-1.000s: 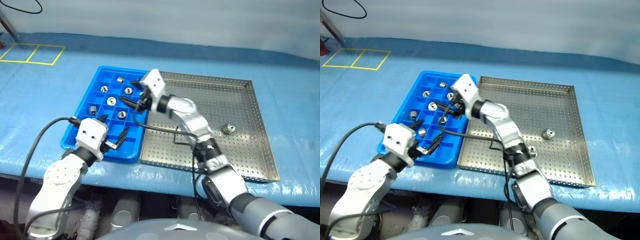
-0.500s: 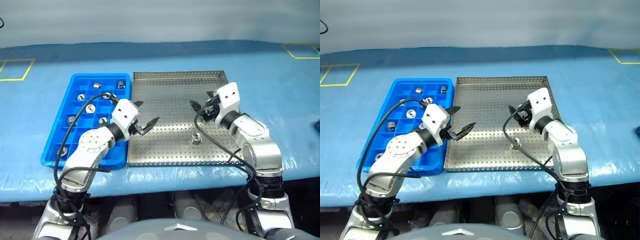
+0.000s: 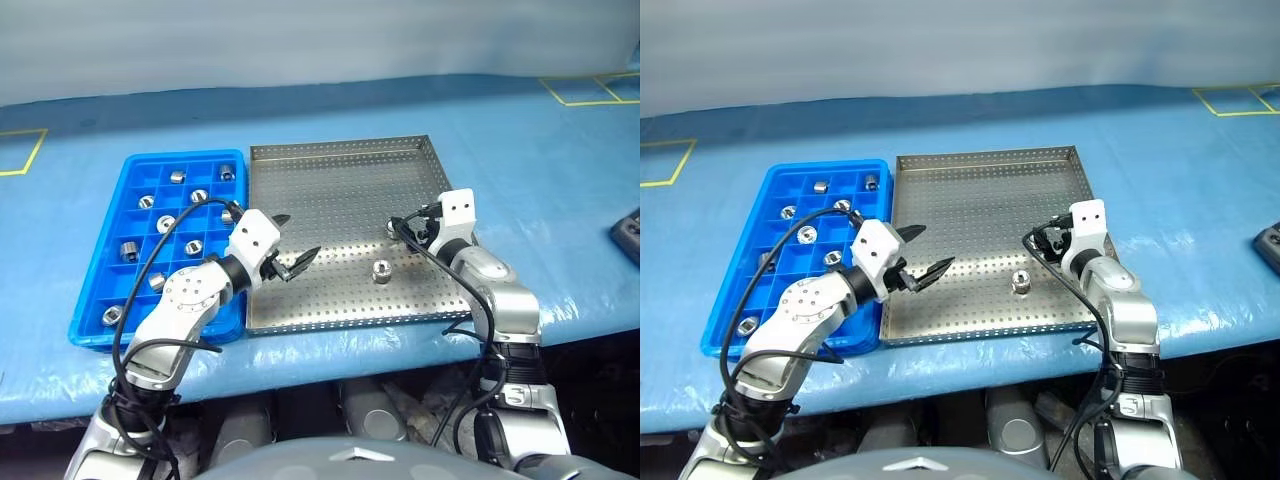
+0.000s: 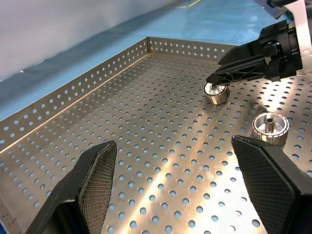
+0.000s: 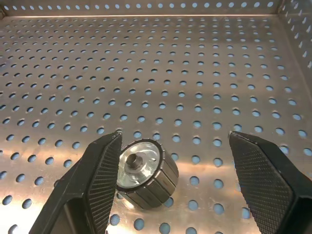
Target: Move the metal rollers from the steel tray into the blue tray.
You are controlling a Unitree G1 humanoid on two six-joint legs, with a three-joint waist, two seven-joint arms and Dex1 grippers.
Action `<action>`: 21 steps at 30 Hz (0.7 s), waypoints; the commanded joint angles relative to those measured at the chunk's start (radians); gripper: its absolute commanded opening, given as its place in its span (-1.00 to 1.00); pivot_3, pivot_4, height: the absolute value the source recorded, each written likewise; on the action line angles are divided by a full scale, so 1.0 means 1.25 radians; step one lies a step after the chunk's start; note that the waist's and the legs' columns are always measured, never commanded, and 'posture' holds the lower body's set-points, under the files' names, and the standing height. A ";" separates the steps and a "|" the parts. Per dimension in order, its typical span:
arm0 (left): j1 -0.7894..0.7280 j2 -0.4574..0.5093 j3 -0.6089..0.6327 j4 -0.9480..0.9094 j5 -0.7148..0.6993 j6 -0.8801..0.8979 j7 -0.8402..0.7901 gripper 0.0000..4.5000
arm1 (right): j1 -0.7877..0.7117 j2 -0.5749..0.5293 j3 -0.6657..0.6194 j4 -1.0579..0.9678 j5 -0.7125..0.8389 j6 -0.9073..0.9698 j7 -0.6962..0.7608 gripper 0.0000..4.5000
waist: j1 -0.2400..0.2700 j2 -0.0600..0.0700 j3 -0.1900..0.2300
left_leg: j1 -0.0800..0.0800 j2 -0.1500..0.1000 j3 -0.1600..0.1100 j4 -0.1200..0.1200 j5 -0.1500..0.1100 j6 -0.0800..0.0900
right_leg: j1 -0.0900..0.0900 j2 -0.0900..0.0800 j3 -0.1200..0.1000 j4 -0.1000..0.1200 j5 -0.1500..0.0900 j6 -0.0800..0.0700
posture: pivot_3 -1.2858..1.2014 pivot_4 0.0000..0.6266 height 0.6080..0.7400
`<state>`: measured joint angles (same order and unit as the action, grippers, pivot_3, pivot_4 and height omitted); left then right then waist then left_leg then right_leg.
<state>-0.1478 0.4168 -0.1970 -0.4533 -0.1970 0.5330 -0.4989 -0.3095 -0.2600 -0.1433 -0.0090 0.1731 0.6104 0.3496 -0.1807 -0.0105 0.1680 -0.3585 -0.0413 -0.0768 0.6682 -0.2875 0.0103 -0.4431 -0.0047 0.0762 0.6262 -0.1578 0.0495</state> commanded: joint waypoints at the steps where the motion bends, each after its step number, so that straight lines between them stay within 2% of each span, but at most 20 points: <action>1: 0.000 0.001 0.020 -0.040 0.007 -0.015 0.011 0.83 | -0.021 0.006 0.009 -0.005 0.014 -0.020 0.001 0.63 | 0.002 0.000 0.000 | 0.000 0.000 0.000 0.000 0.000 0.000 | 0.000 0.000 0.000 0.000 0.000 0.000 | -0.10 -0.52 1.00; 15: 0.008 0.004 0.023 -0.042 0.010 -0.017 0.019 0.83 | -0.010 -0.005 0.021 0.026 0.009 0.006 -0.017 0.63 | 0.007 0.000 0.000 | 0.000 0.000 0.000 0.000 0.000 0.000 | 0.000 0.000 0.000 0.000 0.000 0.000 | -0.09 -0.52 1.00; 18: 0.007 0.004 0.023 -0.039 0.011 -0.018 0.020 0.83 | -0.013 -0.007 0.021 0.031 0.003 0.019 -0.031 0.36 | 0.007 0.000 0.000 | 0.000 0.000 0.000 0.000 0.000 0.000 | 0.000 0.000 0.000 0.000 0.000 0.000 | -0.09 -0.52 1.00; 21: 0.007 0.003 0.024 -0.039 0.012 -0.018 0.021 0.83 | -0.014 -0.011 0.023 0.032 0.002 0.017 -0.033 -0.06 | 0.007 0.000 0.000 | 0.000 0.000 0.000 0.000 0.000 0.000 | 0.000 0.000 0.000 0.000 0.000 0.000 | -0.09 -0.52 1.00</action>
<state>-0.1348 0.4170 -0.1849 -0.4554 -0.1939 0.5327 -0.4797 -0.3195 -0.2647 -0.1107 0.0434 0.1718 0.6389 0.3118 -0.1718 -0.0105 0.1679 -0.3586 -0.0414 -0.0767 0.6683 -0.2877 0.0107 -0.4432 -0.0049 0.0767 0.6260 -0.1575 0.0499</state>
